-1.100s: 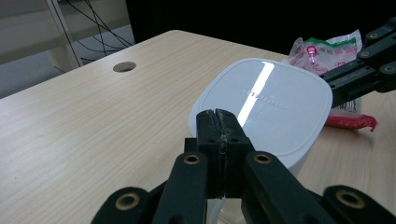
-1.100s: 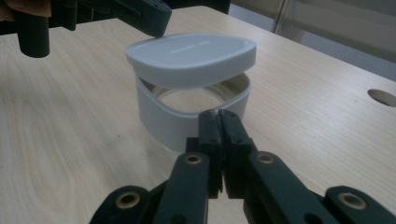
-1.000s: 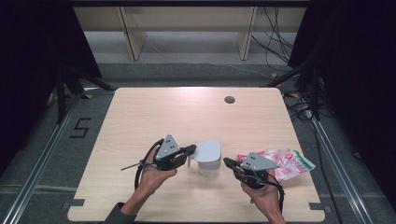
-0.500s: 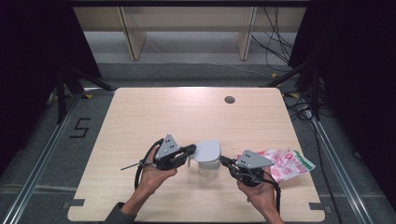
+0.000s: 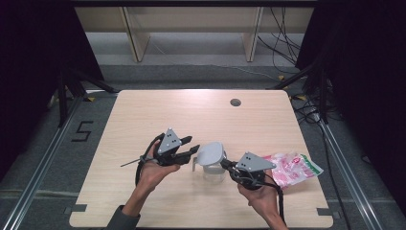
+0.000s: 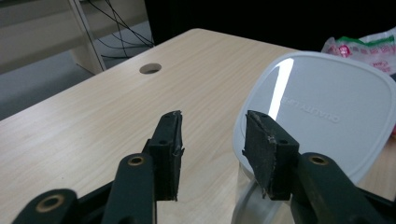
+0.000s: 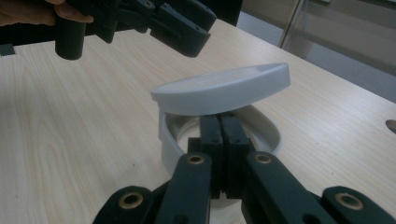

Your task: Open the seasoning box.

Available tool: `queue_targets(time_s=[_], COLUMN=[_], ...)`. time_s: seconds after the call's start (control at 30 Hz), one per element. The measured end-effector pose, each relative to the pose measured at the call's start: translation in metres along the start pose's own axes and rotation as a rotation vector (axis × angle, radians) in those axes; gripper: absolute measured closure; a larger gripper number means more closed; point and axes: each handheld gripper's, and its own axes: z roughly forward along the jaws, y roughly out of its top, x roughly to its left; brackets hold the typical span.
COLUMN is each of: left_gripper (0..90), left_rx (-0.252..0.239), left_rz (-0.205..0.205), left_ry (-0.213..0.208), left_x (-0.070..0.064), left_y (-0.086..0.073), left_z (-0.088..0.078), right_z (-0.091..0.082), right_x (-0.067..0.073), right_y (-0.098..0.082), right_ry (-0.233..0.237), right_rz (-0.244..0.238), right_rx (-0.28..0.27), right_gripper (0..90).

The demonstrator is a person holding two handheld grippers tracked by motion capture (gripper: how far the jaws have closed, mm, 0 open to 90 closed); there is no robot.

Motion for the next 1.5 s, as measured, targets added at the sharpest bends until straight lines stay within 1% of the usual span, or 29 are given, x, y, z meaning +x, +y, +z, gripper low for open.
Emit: queue_targets(time_s=[0.03,0.07,0.1,0.17,0.2,0.23,0.33,0.37,0.4,0.47,0.5,0.53,0.6,0.63,0.73,0.77,0.8,0.83,0.87,0.93,1.0,1.03,1.1,1.17,1.23,1.3,1.37,1.47,1.5], left_gripper=[54.3,53.9,53.3,52.8,52.8,52.5,51.1,51.1,51.0,50.0,49.1,48.7,48.6,48.1,46.2,46.2,46.0,45.7,45.1,43.2,40.6,40.3,38.9,36.8,34.2,32.2,31.8,30.1,29.9], left_rx=[0.009,0.019,0.022,0.014,0.016,0.014,-0.01,-0.013,-0.016,-0.026,-0.036,-0.041,-0.038,-0.045,-0.046,-0.053,-0.061,-0.066,-0.062,-0.061,-0.069,-0.066,-0.067,-0.075,-0.073,-0.083,-0.096,-0.086,-0.077], left_rz=[0.003,0.01,0.009,-0.033,-0.01,-0.037,-0.067,-0.054,-0.079,-0.093,-0.104,-0.111,-0.104,-0.126,-0.139,-0.146,-0.153,-0.153,-0.155,-0.147,-0.156,-0.162,-0.166,-0.17,-0.179,-0.195,-0.191,-0.196,-0.195], left_ry=[0.001,0.002,-0.002,0.01,0.008,0.002,0.008,0.006,0.006,0.007,0.002,0.003,-0.005,-0.007,-0.015,-0.014,-0.011,-0.019,-0.006,-0.006,-0.019,-0.011,-0.014,-0.028,-0.025,-0.039,-0.054,-0.04,-0.031], left_x=[0.0,0.0,0.001,0.001,0.002,0.0,-0.001,0.0,-0.002,-0.003,-0.004,-0.005,-0.006,-0.008,-0.011,-0.012,-0.014,-0.014,-0.016,-0.02,-0.022,-0.023,-0.027,-0.031,-0.035,-0.039,-0.043,-0.049,-0.051], left_y=[0.001,0.001,0.001,0.0,0.0,-0.002,-0.005,-0.006,-0.008,-0.011,-0.014,-0.017,-0.021,-0.024,-0.031,-0.033,-0.035,-0.037,-0.037,-0.041,-0.044,-0.046,-0.051,-0.055,-0.057,-0.06,-0.065,-0.069,-0.07], left_z=[0.0,-0.001,-0.001,-0.001,-0.001,-0.002,-0.008,-0.01,-0.012,-0.016,-0.018,-0.02,-0.021,-0.022,-0.024,-0.025,-0.027,-0.028,-0.029,-0.031,-0.032,-0.034,-0.035,-0.036,-0.037,-0.037,-0.036,-0.035,-0.036], right_z=[0.001,0.002,0.001,0.003,0.003,0.004,0.003,0.004,0.004,0.004,0.004,0.005,0.006,0.006,0.007,0.008,0.008,0.007,0.007,0.007,0.008,0.008,0.008,0.009,0.01,0.012,0.012,0.012,0.013], right_x=[0.001,0.0,0.0,0.0,0.001,0.0,0.0,0.002,0.002,0.002,0.003,0.003,0.003,0.002,0.005,0.004,0.005,0.005,0.007,0.004,0.005,0.005,0.006,0.007,0.008,0.008,0.008,0.009,0.009], right_y=[0.0,0.002,0.002,0.003,0.004,0.004,0.006,0.007,0.007,0.009,0.009,0.01,0.011,0.011,0.012,0.013,0.013,0.014,0.014,0.015,0.015,0.015,0.016,0.017,0.018,0.019,0.02,0.021,0.021], right_ry=[0.0,-0.001,0.005,0.003,0.006,0.01,0.006,0.0,0.003,0.013,0.011,0.011,0.013,0.01,0.01,0.015,0.019,0.017,0.017,0.013,0.022,0.023,0.017,0.015,0.02,0.025,0.031,0.039,0.031], right_rz=[0.003,-0.021,-0.001,-0.009,0.0,-0.001,-0.017,0.002,-0.006,-0.023,-0.009,-0.004,-0.025,-0.034,-0.007,-0.027,-0.025,-0.032,-0.015,-0.026,-0.033,-0.039,-0.024,-0.014,-0.019,-0.033,-0.039,-0.036,-0.032], right_rx=[-0.007,-0.017,-0.006,-0.016,-0.008,-0.017,-0.017,-0.023,-0.018,-0.017,-0.017,-0.018,-0.022,-0.019,-0.024,-0.031,-0.028,-0.026,-0.02,-0.022,-0.029,-0.029,-0.033,-0.037,-0.037,-0.045,-0.04,-0.024,-0.036], right_gripper=[90.0,90.0,90.0,90.0,90.0,90.0,90.0,90.0,90.0,90.0,90.0,90.0,90.0,90.0,90.0,90.0,90.0,90.0,90.0,90.0,90.0,90.0,90.0,90.0,90.0,90.0,90.0,90.0,90.0])
